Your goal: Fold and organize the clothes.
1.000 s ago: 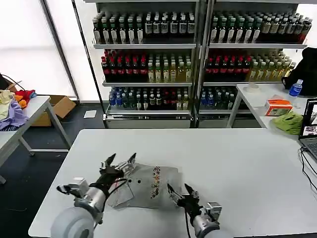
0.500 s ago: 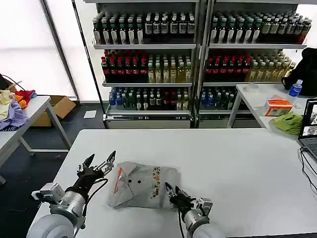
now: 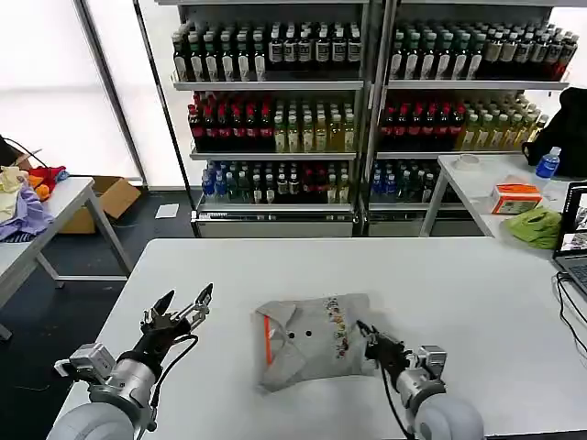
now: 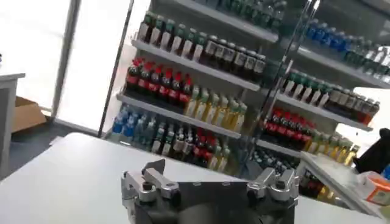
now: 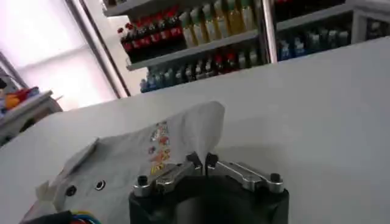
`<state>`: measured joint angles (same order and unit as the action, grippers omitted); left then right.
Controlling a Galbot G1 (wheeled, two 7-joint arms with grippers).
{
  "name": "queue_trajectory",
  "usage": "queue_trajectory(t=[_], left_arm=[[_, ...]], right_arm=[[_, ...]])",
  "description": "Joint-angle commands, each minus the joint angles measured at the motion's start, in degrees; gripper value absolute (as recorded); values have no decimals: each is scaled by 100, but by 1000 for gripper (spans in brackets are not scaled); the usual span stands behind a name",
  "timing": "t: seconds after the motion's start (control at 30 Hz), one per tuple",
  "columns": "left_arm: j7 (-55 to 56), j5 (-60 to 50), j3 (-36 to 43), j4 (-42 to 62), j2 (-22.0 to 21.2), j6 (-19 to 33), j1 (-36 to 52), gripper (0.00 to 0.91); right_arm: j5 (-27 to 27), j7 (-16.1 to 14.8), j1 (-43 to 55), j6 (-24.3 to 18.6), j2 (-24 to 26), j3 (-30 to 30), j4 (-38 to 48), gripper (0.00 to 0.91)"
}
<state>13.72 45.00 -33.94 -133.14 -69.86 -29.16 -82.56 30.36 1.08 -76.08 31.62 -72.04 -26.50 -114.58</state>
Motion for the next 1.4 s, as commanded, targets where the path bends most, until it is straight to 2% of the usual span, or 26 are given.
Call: queue_trajectory(t=[0.03,0.07,0.17,0.3,0.37,0.47,0.53,0.63,0.73,0.83,0.93,1.0,1.07,1.1,1.3,1.4], left_arm=[[14,50,-46,-74,-10,-35,-60,907],[10,49,-56,-77,-6,-36,-64,907],[-59,47,-87,-106,12,-35,-112,907],[-108,47,-108,-173,37,-38,-152,907],[-140,43,-135,-190,49,-38,-160,907],[-170,-14,-140,-172,19,-37,-124,907],[-174,-120,-121,-163,16,-41,-109,907],[-342,-251,-114,-130,92,-37,-195,907],[-528,-575,-136,-36,102,12,-252,907],[-610,-636,-209,-17,92,7,-355,907],[-670,-656,-296,28,85,3,-446,907],[-692,-647,-337,43,89,12,-474,907],[-701,-634,-346,66,88,37,-464,907],[-703,-633,-333,74,85,47,-449,907],[-727,-624,-220,72,51,117,-414,907],[-757,-625,-178,87,48,157,-382,907]], right_arm=[[-563,-479,-156,147,478,-921,-334,907],[-608,-487,-236,147,479,-943,-487,907],[-1260,-295,-438,142,420,-1010,-922,907],[-1458,-4,-551,73,319,-1202,-1279,907],[-1445,109,-510,46,266,-1062,-1409,907],[-1609,312,-191,-76,24,-142,-1333,907],[-1769,577,114,-288,-231,611,-895,907],[-1973,637,376,-467,-399,1328,-515,907],[-1850,699,510,-568,-509,1683,81,907],[-1858,824,538,-889,-596,1737,641,907],[-1668,994,446,-708,-623,1648,739,907],[-1669,1124,348,-419,-586,1564,653,907],[-1670,1254,292,138,-509,1526,570,907],[-1658,1324,254,147,-466,1528,537,907],[-1371,1359,63,155,-413,1324,-92,907],[-1347,1205,-45,143,-362,1152,-256,907]])
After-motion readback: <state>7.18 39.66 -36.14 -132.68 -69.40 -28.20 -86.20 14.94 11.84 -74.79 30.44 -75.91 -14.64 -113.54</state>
